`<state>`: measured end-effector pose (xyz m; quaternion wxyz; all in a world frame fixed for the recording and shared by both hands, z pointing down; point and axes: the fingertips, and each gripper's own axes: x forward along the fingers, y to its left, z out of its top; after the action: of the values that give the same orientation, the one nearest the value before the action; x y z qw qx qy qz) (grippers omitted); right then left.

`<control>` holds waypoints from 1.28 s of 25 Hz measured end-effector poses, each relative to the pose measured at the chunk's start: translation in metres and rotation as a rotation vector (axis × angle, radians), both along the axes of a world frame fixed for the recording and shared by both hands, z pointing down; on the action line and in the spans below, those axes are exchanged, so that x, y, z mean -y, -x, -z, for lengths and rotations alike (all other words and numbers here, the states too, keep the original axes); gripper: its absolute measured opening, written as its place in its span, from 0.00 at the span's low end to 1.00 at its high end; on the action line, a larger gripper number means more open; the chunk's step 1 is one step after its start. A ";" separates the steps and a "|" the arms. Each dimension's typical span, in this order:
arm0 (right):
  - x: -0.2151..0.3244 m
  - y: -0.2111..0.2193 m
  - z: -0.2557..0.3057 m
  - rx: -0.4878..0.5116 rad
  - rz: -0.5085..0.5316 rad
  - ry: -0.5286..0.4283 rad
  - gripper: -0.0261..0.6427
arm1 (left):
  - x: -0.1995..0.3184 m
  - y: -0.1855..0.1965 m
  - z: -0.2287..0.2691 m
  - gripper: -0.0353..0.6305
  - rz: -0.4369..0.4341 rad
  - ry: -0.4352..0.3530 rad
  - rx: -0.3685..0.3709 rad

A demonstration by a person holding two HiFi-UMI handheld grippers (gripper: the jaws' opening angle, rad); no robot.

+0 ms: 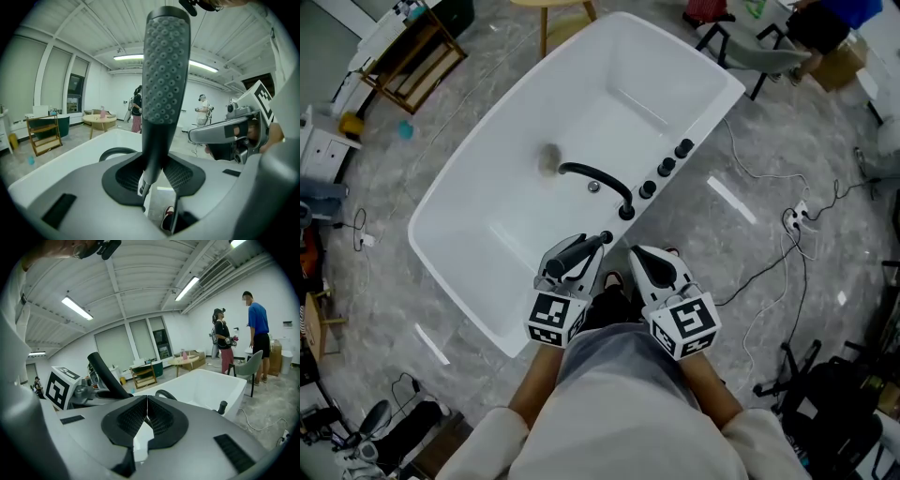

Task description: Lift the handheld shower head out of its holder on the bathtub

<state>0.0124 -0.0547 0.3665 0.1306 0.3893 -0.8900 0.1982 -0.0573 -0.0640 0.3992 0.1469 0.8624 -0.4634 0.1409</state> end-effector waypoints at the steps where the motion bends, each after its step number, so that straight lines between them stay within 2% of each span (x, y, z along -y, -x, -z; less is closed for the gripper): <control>1: 0.000 0.000 0.003 0.004 -0.001 -0.006 0.07 | 0.000 -0.001 0.004 0.26 -0.004 -0.008 0.000; 8: -0.002 -0.003 0.034 0.017 0.012 -0.073 0.07 | -0.007 -0.014 0.036 0.26 -0.016 -0.060 -0.030; 18: -0.008 0.011 0.053 -0.036 0.009 -0.129 0.07 | -0.016 -0.008 0.087 0.26 -0.012 -0.143 -0.087; 23: -0.008 0.017 0.067 -0.013 -0.002 -0.172 0.07 | -0.019 -0.002 0.100 0.26 0.006 -0.154 -0.126; 32: -0.018 0.003 0.072 -0.004 -0.001 -0.187 0.07 | -0.029 -0.012 0.095 0.26 0.002 -0.148 -0.135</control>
<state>0.0096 -0.0371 0.2941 0.0951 0.4008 -0.9041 0.1134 -0.0454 -0.0355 0.3047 0.1137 0.8781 -0.4624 0.0478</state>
